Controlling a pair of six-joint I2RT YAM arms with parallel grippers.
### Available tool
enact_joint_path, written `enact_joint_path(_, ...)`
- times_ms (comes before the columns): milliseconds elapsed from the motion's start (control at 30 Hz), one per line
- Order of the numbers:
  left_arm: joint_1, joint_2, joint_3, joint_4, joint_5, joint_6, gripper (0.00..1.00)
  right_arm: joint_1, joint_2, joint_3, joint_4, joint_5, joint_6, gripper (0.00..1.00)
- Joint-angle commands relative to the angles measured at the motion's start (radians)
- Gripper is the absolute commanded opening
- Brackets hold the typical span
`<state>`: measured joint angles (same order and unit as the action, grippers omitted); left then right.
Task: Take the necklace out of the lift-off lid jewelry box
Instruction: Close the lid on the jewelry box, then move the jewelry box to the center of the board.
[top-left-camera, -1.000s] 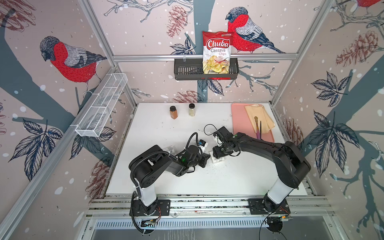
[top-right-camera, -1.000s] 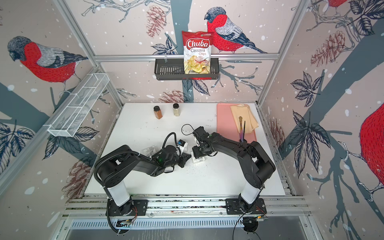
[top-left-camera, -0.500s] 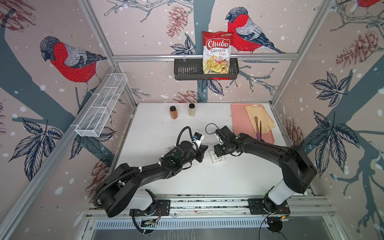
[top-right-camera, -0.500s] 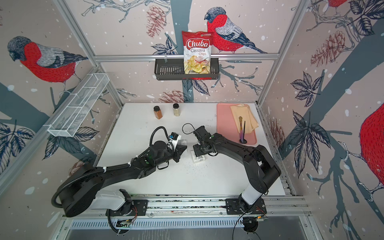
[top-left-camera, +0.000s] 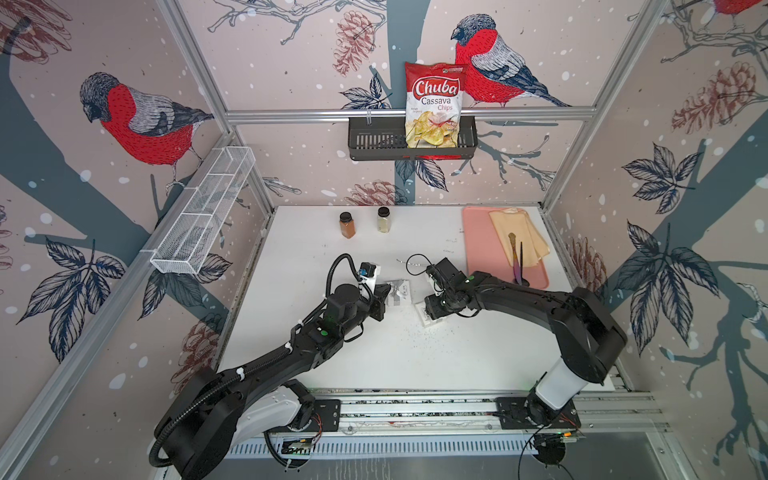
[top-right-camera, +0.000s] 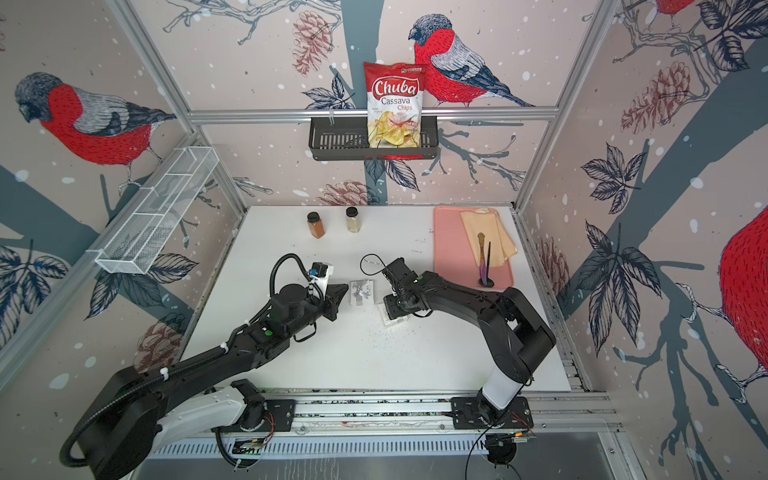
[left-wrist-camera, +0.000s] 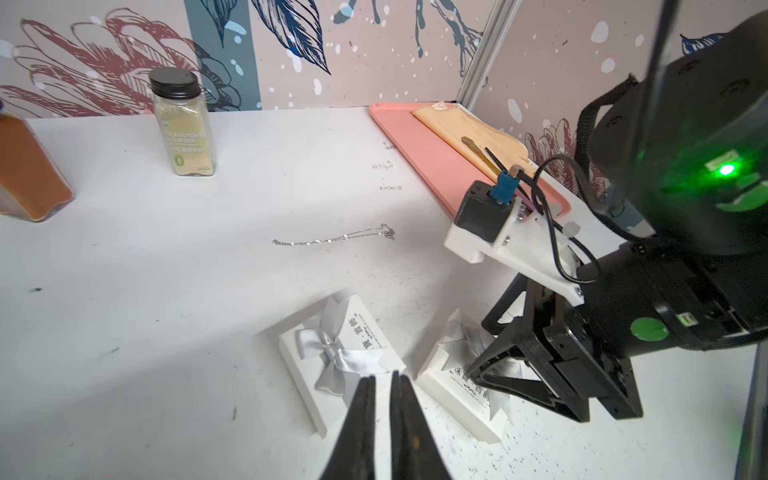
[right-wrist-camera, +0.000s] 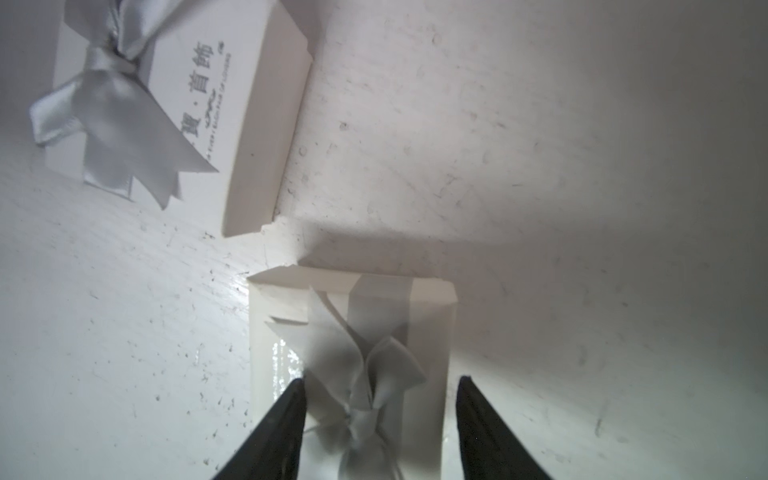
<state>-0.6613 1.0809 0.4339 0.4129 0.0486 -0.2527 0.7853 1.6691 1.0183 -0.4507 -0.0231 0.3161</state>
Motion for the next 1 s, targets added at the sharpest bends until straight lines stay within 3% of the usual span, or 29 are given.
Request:
enact_joint_path(0, 0.004, -0.023, -0.004, -0.035, -0.043, 0.013, 0.14, 0.007, 0.009, 0.008, -0.008, 0.016, 0.012, 0.58)
enact_joint_path(67, 0.006, -0.038, -0.009, -0.041, -0.051, 0.015, 0.14, 0.021, 0.006, 0.027, -0.030, 0.057, 0.009, 0.61)
enact_joint_path(200, 0.011, -0.050, -0.009, -0.041, -0.061, 0.022, 0.14, 0.068, 0.000, 0.059, -0.071, 0.171, 0.009, 0.82)
enact_joint_path(467, 0.014, -0.100, -0.002, -0.078, -0.071, 0.029, 0.17, 0.100, 0.054, 0.083, -0.085, 0.243, 0.027, 0.91)
enact_joint_path(533, 0.015, -0.123, -0.004, -0.093, -0.089, 0.030, 0.26, 0.100, 0.067, 0.084, -0.083, 0.250, 0.037, 0.93)
enact_joint_path(633, 0.016, -0.159, -0.004, -0.125, -0.114, 0.036, 0.47, 0.100, 0.087, 0.084, -0.075, 0.257, 0.043, 0.94)
enact_joint_path(733, 0.017, -0.188, -0.014, -0.138, -0.137, 0.043, 0.59, 0.100, 0.113, 0.094, -0.074, 0.259, 0.044, 0.95)
enact_joint_path(967, 0.023, -0.199, -0.027, -0.129, -0.154, 0.046, 0.64, 0.090, 0.135, 0.082, -0.048, 0.221, 0.040, 0.91)
